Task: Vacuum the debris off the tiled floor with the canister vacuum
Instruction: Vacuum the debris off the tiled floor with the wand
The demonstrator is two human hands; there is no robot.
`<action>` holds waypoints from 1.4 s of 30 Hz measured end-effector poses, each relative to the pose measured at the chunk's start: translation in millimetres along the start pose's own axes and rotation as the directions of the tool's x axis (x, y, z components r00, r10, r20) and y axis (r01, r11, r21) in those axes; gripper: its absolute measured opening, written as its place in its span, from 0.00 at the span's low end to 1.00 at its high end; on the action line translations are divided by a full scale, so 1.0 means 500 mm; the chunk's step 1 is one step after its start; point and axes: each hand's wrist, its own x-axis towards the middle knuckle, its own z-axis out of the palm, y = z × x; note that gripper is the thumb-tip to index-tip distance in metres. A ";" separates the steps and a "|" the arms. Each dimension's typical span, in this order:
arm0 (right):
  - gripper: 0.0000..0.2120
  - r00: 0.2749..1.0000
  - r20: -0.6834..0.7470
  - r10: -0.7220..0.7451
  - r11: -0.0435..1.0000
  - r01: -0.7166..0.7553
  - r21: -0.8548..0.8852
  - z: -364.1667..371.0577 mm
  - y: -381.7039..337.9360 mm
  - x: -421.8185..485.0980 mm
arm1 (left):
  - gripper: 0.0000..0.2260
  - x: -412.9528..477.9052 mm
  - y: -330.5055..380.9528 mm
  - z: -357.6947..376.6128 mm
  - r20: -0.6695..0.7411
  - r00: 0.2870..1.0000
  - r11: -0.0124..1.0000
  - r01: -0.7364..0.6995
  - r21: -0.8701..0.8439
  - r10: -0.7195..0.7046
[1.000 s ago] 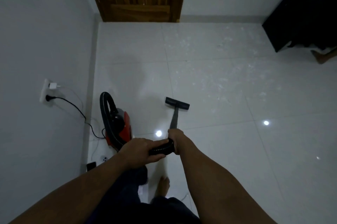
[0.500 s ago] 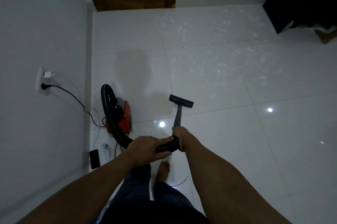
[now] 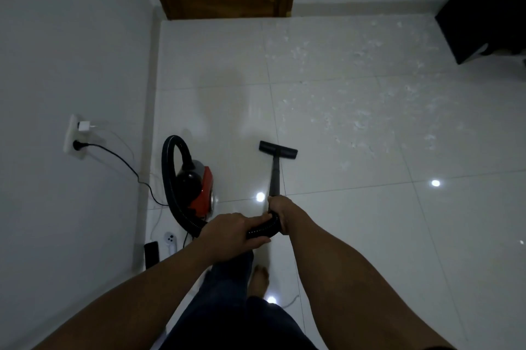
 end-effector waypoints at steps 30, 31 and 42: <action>0.10 0.995 -0.003 -0.103 0.995 0.103 -0.017 -0.149 -0.582 0.307 | 0.25 0.593 -0.131 -0.308 0.184 0.973 0.987 0.150 -0.055 -0.138; 0.09 0.994 0.012 -0.107 0.994 0.107 -0.021 -0.167 -0.613 0.312 | 0.24 0.623 -0.128 -0.323 0.189 0.971 0.986 0.158 -0.046 -0.147; 0.20 0.972 -0.081 -0.219 0.971 0.209 -0.115 -0.259 -0.858 0.413 | 0.22 0.864 -0.144 -0.447 0.144 0.972 0.973 0.202 -0.110 -0.185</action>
